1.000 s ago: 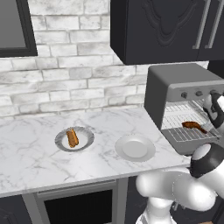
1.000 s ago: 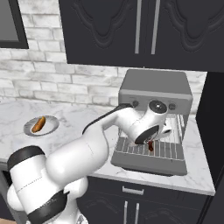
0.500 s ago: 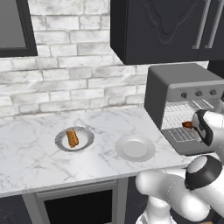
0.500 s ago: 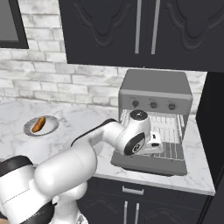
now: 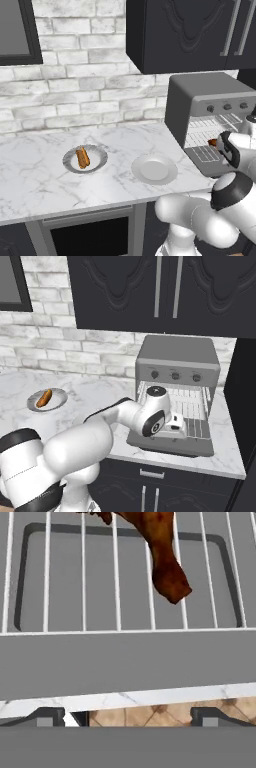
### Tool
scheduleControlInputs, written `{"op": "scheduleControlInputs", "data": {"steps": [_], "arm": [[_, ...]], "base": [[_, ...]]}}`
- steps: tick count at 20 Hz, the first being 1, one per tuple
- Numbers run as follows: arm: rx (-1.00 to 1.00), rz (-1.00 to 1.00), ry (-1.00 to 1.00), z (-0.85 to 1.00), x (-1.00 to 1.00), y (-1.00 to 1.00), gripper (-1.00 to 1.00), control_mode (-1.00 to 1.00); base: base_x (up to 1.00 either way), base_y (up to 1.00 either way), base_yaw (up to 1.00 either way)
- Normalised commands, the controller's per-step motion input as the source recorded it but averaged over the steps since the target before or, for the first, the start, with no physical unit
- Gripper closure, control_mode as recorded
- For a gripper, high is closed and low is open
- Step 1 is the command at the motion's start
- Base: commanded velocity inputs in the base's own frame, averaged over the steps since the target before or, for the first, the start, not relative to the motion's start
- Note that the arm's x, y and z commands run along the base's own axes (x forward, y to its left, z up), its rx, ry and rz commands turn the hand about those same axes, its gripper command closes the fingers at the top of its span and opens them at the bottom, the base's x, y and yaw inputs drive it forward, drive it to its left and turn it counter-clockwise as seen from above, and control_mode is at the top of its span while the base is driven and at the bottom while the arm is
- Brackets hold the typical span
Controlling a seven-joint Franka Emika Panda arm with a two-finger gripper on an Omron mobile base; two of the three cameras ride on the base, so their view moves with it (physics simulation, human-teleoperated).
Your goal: Open the toaster oven door. Place the hotdog bun on the top rack in the toaster oven and place the chicken drumstick on the bottom rack.
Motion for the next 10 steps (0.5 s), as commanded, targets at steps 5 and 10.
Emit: {"op": "scheduleControlInputs", "data": {"steps": [5, 10], "arm": [[0.07, -0.09, 0.0, -0.07, 0.03, -0.05, -1.0, -1.0], [0.09, -0.02, 0.0, -0.09, 0.02, 0.0, -1.0, -1.0]], "base": [[0.0, 0.0, 0.0], [0.0, 0.0, 0.0]]}}
